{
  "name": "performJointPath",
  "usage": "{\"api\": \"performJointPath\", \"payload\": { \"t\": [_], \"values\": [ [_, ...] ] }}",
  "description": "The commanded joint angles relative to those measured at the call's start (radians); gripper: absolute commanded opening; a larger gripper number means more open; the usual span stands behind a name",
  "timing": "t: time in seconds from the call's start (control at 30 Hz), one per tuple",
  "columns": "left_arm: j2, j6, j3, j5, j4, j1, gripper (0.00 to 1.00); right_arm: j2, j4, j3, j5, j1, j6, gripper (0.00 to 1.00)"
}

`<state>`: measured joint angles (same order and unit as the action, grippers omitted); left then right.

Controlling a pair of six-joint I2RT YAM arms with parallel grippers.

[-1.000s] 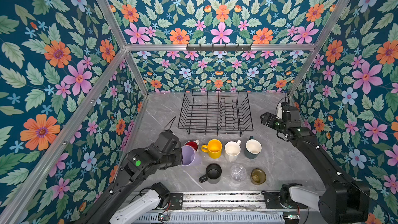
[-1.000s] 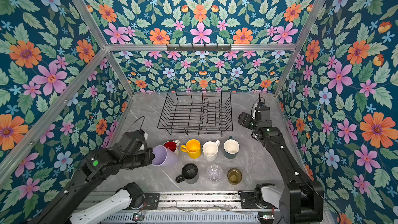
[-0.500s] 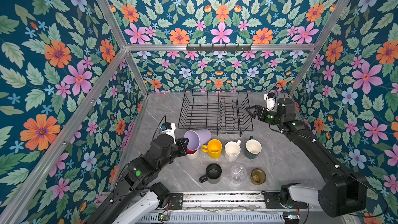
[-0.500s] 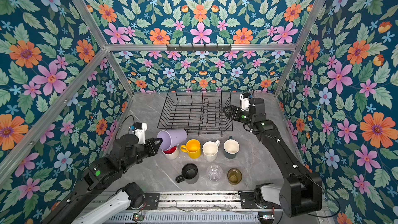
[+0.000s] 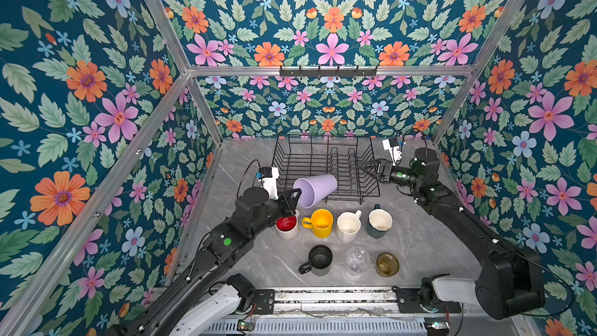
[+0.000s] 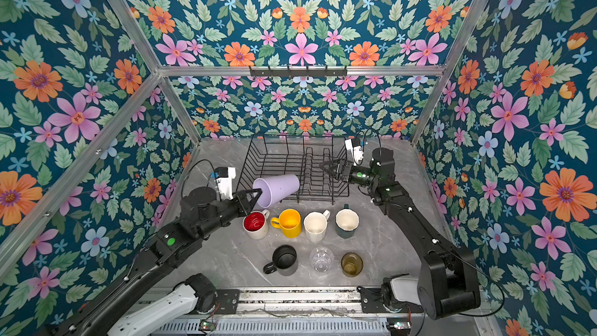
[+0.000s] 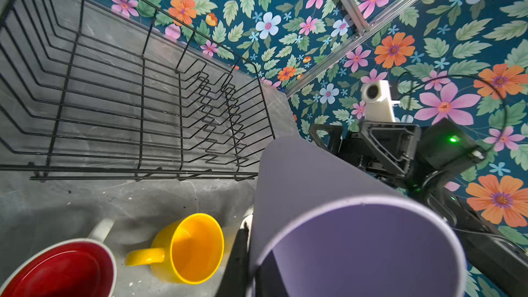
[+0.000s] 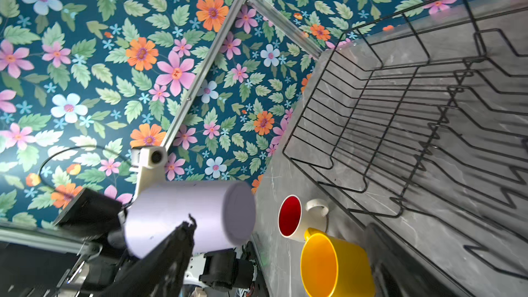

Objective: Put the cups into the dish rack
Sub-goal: 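Tilt the lavender cup sideways toward the right gripper while it approaches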

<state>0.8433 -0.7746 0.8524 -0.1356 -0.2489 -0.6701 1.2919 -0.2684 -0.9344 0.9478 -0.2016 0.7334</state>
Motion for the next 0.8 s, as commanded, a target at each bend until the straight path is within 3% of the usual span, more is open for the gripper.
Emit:
{"api": "performJointPath", "payload": {
  "t": [0.0,0.17,0.4,0.6,0.77],
  "values": [
    [0.064,0.014,0.001,-0.167,0.134,0.068,0.0,-0.022,-0.053,0.005,0.051,-0.002,0.001,0.94],
    [0.091,-0.1,-0.105,-0.427,0.414,0.262,0.0,-0.021,-0.014,-0.002,0.062,-0.001,-0.033,0.96],
    [0.173,-0.143,-0.158,-0.663,0.623,0.3,0.0,0.058,-0.134,-0.021,0.112,-0.007,0.017,0.95],
    [0.247,-0.169,-0.172,-0.768,0.698,0.324,0.0,0.145,-0.145,-0.114,0.183,-0.072,0.007,0.95],
    [0.253,-0.181,-0.186,-0.773,0.74,0.325,0.0,0.204,-0.072,-0.189,0.209,-0.12,-0.04,0.95]
  ]
}}
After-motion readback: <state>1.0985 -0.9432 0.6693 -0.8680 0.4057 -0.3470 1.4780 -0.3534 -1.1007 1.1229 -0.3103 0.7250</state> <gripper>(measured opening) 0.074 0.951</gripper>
